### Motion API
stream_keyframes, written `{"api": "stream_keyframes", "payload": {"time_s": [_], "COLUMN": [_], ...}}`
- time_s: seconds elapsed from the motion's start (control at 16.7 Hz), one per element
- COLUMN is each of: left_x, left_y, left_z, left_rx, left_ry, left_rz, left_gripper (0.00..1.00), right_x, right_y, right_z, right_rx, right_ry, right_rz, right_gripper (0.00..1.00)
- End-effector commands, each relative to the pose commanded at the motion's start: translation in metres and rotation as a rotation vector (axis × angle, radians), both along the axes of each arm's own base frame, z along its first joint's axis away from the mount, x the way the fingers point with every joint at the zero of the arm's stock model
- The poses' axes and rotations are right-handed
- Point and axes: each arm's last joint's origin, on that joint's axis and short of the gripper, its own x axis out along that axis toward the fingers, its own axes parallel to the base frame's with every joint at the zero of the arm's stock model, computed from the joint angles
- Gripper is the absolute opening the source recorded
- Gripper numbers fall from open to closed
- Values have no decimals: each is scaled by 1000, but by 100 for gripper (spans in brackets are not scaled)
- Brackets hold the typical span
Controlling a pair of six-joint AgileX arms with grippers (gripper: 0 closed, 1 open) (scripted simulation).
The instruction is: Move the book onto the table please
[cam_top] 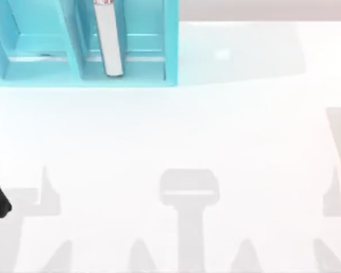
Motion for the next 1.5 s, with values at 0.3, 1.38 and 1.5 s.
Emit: {"api": "stream_keyframes", "payload": {"time_s": [0.3,1.38,1.5], "left_x": [2,216,229], "left_y": [-2,-114,-131], "left_z": [14,-23,-44], "left_rx": [-3,20,19], "left_ry": [-32,151,139], "left_rz": [-6,-37,-41], "left_gripper": [100,100,100], "right_x": [0,0,0], "right_y": [0,0,0], "right_z": [0,0,0], "right_rx": [0,0,0], "right_ry": [0,0,0], "right_rz": [0,0,0], "right_gripper": [100,100,100]}}
